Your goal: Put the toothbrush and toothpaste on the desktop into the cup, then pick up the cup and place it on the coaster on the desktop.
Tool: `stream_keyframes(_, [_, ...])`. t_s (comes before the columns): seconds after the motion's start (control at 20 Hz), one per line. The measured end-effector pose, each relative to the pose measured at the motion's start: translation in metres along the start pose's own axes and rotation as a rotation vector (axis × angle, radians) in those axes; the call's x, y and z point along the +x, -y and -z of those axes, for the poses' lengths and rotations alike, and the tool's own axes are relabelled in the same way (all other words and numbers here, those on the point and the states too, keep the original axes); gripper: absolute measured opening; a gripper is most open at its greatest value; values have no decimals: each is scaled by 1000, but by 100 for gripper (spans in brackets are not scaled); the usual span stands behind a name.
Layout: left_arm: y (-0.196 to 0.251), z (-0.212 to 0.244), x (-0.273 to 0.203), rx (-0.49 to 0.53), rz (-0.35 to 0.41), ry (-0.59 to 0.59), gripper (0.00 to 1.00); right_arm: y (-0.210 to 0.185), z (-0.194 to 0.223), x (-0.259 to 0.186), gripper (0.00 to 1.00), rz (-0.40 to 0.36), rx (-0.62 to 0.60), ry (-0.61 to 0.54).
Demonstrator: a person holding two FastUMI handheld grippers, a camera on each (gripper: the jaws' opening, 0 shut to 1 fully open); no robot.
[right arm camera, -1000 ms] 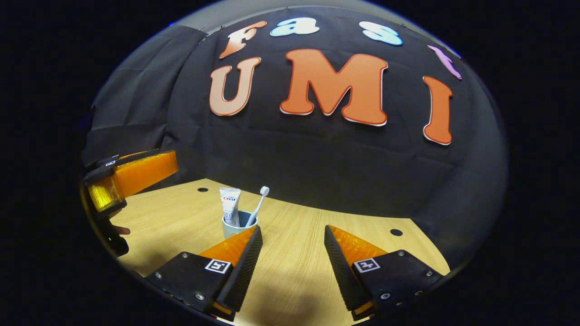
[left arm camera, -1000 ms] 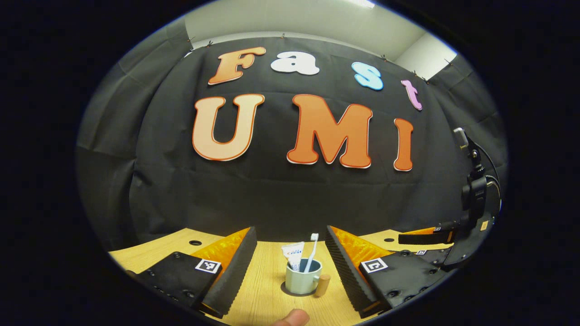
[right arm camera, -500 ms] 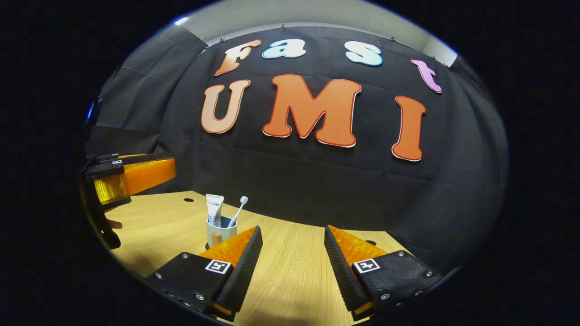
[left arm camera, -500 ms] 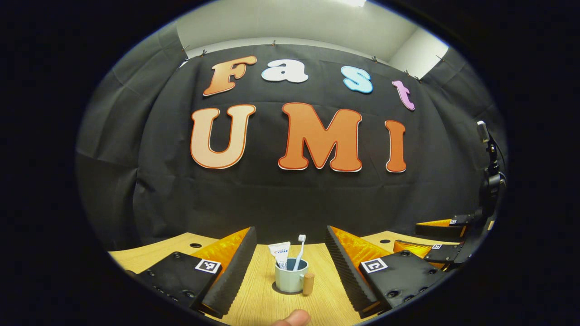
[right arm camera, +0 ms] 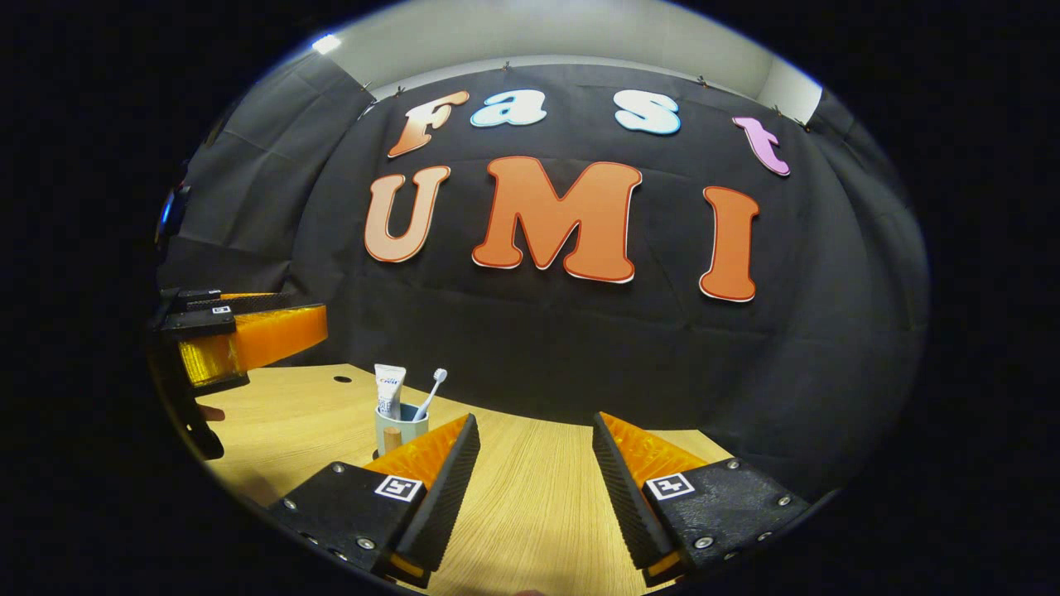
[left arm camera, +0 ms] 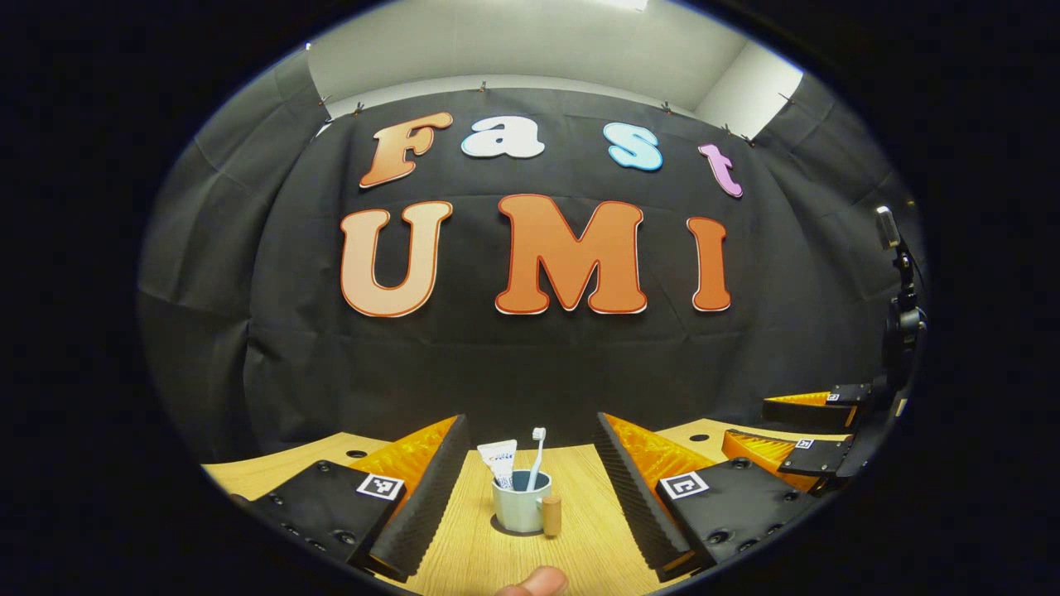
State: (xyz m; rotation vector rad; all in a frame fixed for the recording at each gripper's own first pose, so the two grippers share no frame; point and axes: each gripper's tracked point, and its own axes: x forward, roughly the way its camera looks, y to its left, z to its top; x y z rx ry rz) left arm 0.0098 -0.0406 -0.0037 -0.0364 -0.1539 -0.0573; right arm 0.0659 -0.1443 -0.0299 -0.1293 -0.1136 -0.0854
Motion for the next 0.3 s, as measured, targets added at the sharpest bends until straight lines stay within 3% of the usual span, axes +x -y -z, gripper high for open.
stream_keyframes(0.3, [0,6,-2,-17,5,-14,98,-1,9,-1,80,2,19,-20])
